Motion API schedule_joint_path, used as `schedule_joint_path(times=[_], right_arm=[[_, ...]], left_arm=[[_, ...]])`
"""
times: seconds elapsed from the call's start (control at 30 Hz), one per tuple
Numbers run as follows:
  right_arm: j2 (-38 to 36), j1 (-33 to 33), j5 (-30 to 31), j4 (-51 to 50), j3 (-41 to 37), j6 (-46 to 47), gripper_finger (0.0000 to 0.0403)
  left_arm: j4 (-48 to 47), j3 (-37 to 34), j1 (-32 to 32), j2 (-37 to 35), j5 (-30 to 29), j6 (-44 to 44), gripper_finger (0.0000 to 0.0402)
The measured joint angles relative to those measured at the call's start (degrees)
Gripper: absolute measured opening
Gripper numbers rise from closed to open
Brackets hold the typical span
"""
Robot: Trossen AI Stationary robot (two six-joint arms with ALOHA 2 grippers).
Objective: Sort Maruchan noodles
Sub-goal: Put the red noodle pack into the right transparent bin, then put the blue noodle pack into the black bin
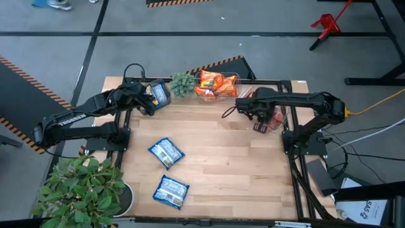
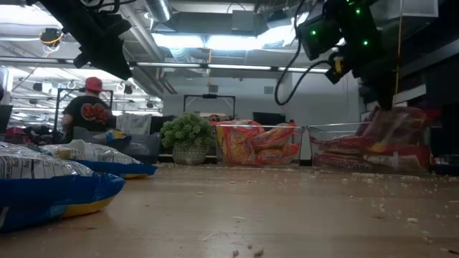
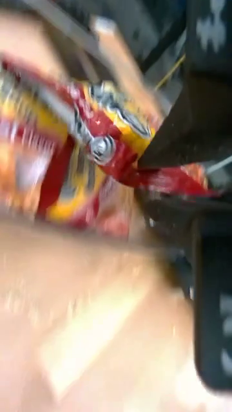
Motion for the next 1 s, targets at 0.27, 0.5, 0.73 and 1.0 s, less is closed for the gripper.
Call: schedule_joint_path(times=[0.27,0.5,0.73,1.0], right_arm=[[0.0,1.96,-8.28,13.1,0.0,3.67,0.0157],[0.0,1.97,-7.73,24.03,0.02,8.24,0.0157],[1.43,6.66,-20.75,57.92,0.14,13.03,0.0157],[14.03,14.93,-18.56,89.04,0.11,1.41,0.0174]], left_arm=[[-0.01,0.0,0.01,0.0,0.0,0.12,0.0069],[0.0,0.0,-0.01,0.0,-0.02,0.12,0.0069],[0.02,0.0,-0.01,-0.02,4.34,-0.93,0.0069],[-0.01,0.0,-0.03,0.0,5.82,-0.93,0.0069]])
